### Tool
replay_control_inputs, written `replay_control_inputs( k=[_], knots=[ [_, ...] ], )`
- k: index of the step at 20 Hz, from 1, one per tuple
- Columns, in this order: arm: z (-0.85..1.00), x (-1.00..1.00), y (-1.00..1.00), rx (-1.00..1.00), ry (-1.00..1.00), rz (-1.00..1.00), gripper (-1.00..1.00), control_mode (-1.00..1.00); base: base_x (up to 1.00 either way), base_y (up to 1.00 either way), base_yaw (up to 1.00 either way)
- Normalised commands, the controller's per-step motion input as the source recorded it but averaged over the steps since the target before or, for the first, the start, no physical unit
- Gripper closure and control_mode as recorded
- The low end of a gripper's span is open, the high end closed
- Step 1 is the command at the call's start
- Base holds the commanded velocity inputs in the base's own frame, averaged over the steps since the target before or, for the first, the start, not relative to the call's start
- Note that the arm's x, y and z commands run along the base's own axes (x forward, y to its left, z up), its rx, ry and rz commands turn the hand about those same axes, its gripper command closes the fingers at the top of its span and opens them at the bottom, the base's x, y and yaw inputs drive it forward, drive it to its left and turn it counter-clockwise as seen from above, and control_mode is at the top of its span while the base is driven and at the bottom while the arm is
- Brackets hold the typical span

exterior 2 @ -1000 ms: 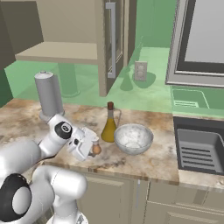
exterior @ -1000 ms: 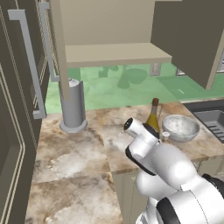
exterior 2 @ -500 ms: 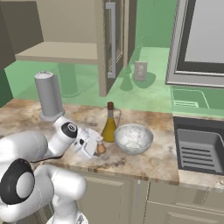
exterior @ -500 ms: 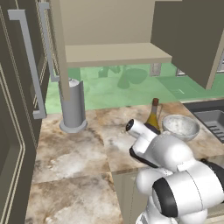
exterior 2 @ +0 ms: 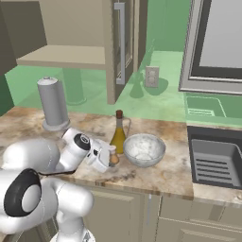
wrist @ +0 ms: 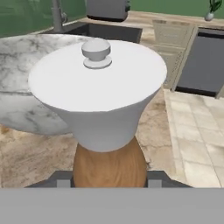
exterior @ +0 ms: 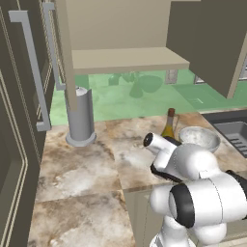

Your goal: Retrieve the bottle and the shaker from the cabinet and place them next to the mixing bowl on the counter. Then add garlic from the fridge to the mixing bowl.

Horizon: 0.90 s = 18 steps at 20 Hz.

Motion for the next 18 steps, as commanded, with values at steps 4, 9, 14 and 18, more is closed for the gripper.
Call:
replay_control_inputs(
  k=[4, 9, 14, 18],
  knots=[
    [-0.3, 0.01, -0.19, 0.0, 0.0, 0.22, 1.0, -1.0, 0.0, 0.0, 0.0],
    [-0.38, 0.0, 0.0, 0.01, 0.01, 0.11, 1.0, -1.0, 0.0, 0.0, 0.0],
    [-0.44, 0.0, 0.02, 0.11, 0.0, 0.0, 1.0, -1.0, 0.0, 0.0, 0.0],
    [-0.54, 0.0, 0.0, 0.05, -0.07, 0.0, 1.0, -1.0, 0.0, 0.0, 0.0]
  ],
)
